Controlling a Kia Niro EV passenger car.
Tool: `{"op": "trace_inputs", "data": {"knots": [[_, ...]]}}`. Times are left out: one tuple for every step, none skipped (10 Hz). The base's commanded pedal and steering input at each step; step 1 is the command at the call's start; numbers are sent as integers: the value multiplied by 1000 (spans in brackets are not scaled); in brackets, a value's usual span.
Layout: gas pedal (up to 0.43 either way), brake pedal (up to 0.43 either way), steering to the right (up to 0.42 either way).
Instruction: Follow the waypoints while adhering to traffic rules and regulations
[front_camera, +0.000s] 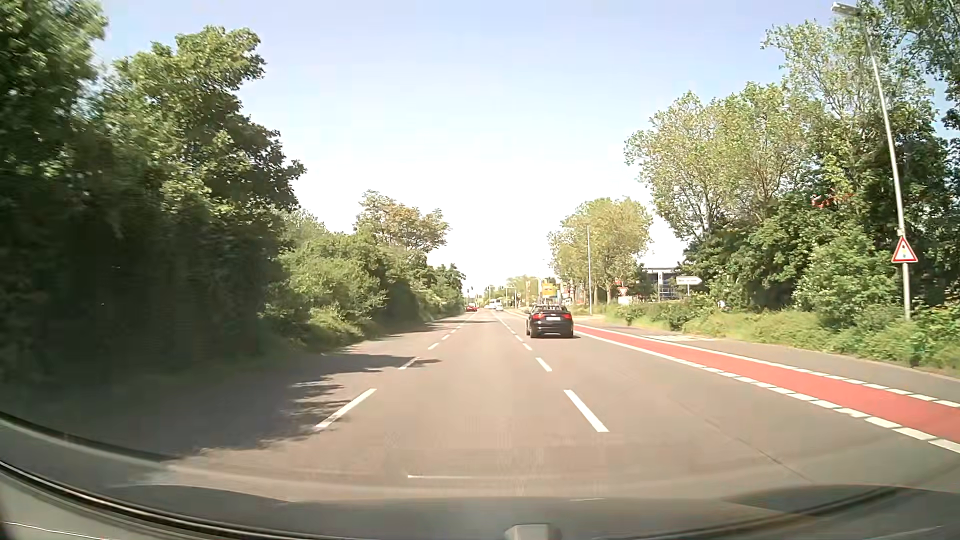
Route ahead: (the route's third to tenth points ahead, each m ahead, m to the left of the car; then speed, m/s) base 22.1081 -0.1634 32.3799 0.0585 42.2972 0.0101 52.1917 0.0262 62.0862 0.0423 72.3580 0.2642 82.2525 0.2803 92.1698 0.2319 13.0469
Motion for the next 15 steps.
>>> {"op": "trace_inputs", "data": {"knots": [[39, 0, 0], [39, 0, 0], [39, 0, 0], [39, 0, 0], [39, 0, 0], [39, 0, 0], [39, 0, 0], [39, 0, 0], [47, 0, 0], [47, 0, 0], [47, 0, -1], [47, 0, -2], [59, 0, -3], [59, 0, -4], [59, 0, -4]]}}
